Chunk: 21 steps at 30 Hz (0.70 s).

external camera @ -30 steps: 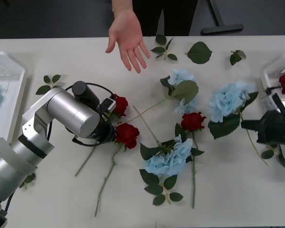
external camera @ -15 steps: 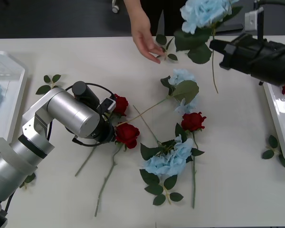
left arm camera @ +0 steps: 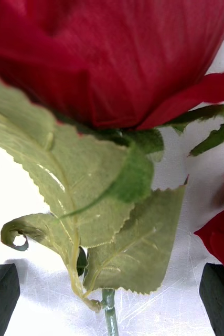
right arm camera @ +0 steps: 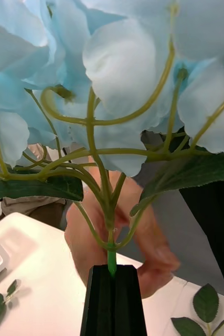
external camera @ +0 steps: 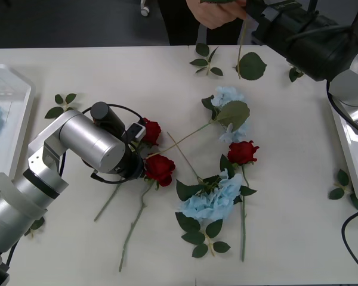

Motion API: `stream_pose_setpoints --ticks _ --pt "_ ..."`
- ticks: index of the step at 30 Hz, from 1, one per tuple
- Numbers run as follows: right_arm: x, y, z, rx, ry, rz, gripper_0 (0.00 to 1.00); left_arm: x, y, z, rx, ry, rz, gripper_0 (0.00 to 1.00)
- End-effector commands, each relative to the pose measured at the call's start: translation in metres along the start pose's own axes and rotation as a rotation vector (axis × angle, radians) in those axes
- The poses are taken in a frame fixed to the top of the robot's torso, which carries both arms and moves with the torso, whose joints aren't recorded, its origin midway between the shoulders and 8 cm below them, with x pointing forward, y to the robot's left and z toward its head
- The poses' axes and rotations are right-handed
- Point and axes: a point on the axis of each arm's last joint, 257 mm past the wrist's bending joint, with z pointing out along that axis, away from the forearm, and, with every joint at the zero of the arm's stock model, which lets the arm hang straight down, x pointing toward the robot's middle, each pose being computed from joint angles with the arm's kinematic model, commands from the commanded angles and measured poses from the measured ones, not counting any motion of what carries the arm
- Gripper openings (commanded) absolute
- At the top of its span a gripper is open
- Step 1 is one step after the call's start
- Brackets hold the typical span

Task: Place the red flowers into the right box and the blue flowers into the left box. If a person shows an open palm, hand one flower to the person first, then continue sorting.

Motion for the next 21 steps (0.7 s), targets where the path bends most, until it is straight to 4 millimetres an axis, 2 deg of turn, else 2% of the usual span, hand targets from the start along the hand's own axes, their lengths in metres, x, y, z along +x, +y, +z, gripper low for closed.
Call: stream_pose_setpoints --ticks 1,7,21 --pt "-0.048 0.033 0.027 -0.047 -0.107 -0.041 0.00 -0.019 -0.011 -0.006 0.002 -0.037 0.056 1.00" --pt "-0.062 0.041 0.041 -0.032 -0.162 -0.015 0.00 -0.019 -0.011 -0.006 0.002 -0.037 0.056 1.00" --pt "-0.063 0.045 0.043 -0.040 -0.167 -0.007 0.00 -0.019 -0.011 -0.006 0.002 -0.037 0.056 1.00"
